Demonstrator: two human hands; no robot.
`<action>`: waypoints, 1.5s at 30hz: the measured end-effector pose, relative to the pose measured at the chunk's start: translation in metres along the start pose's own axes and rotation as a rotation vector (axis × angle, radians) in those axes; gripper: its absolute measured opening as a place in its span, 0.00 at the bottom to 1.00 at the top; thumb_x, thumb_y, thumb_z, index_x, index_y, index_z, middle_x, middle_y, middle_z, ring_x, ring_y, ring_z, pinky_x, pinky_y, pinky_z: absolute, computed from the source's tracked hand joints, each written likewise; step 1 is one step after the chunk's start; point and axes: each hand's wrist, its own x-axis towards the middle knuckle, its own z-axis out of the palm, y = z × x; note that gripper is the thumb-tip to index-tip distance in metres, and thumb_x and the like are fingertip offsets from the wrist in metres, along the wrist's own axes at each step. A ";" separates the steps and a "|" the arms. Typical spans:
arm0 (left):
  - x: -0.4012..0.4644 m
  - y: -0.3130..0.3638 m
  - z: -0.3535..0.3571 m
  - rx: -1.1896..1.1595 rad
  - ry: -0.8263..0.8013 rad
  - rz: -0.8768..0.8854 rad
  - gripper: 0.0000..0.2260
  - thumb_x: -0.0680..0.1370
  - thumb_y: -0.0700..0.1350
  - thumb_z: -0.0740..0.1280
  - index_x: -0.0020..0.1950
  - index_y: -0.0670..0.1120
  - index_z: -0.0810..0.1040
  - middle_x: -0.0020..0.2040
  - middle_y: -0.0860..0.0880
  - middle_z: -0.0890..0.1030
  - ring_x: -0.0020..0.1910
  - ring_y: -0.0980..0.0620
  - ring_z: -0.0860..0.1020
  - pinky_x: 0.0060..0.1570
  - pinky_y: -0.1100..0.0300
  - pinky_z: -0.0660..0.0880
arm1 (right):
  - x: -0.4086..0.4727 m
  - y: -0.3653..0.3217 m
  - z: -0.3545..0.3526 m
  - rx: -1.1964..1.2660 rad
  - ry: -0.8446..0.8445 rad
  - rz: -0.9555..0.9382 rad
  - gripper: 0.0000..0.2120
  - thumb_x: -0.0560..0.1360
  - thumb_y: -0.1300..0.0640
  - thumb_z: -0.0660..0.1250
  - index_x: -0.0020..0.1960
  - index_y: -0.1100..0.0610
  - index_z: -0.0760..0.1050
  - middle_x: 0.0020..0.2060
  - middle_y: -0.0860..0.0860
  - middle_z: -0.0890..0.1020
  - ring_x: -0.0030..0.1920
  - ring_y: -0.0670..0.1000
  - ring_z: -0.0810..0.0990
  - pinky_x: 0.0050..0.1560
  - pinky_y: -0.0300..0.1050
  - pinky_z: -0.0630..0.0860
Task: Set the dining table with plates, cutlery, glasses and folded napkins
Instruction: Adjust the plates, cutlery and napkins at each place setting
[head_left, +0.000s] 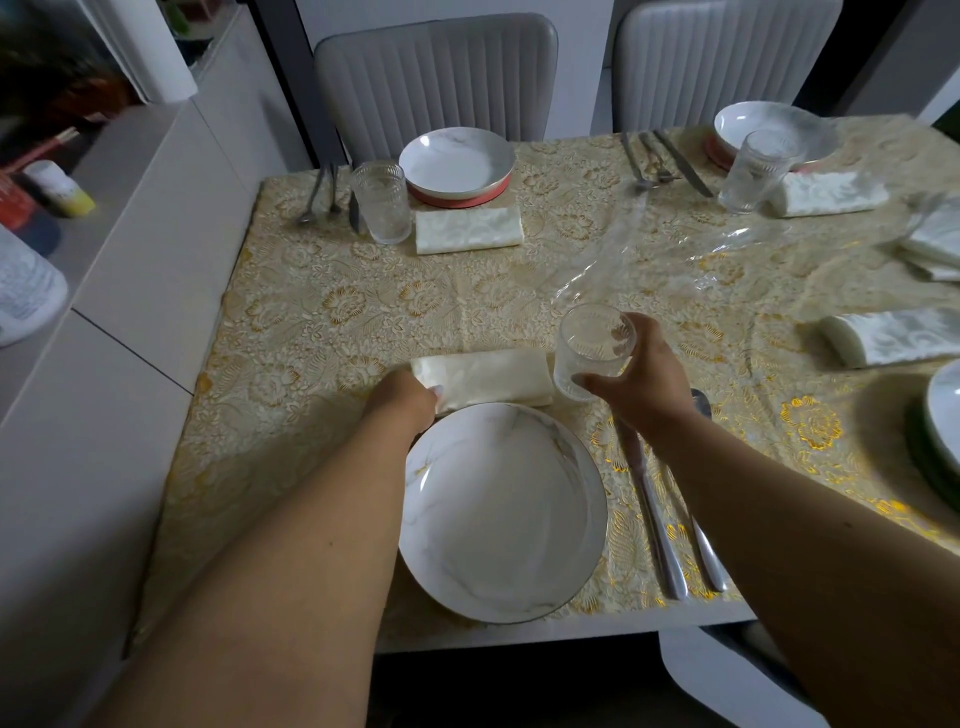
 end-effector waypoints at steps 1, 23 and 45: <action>0.000 0.000 0.000 0.005 -0.001 0.005 0.22 0.78 0.50 0.67 0.67 0.39 0.72 0.63 0.40 0.77 0.61 0.40 0.76 0.57 0.52 0.73 | 0.000 0.000 0.000 -0.004 0.000 -0.003 0.40 0.63 0.51 0.79 0.69 0.55 0.63 0.60 0.51 0.76 0.59 0.54 0.75 0.54 0.46 0.71; -0.003 -0.004 -0.002 -0.043 0.050 0.027 0.24 0.79 0.55 0.64 0.65 0.37 0.73 0.61 0.40 0.78 0.59 0.40 0.76 0.52 0.54 0.72 | -0.001 -0.001 -0.001 -0.020 -0.013 0.014 0.44 0.63 0.50 0.79 0.72 0.55 0.60 0.64 0.53 0.74 0.63 0.55 0.73 0.58 0.47 0.70; -0.018 0.006 -0.008 0.039 0.214 -0.018 0.30 0.77 0.58 0.66 0.66 0.35 0.66 0.66 0.35 0.71 0.65 0.37 0.70 0.60 0.46 0.70 | 0.001 -0.005 -0.015 -0.075 -0.032 0.001 0.49 0.63 0.48 0.79 0.75 0.56 0.57 0.67 0.54 0.72 0.67 0.55 0.71 0.64 0.51 0.70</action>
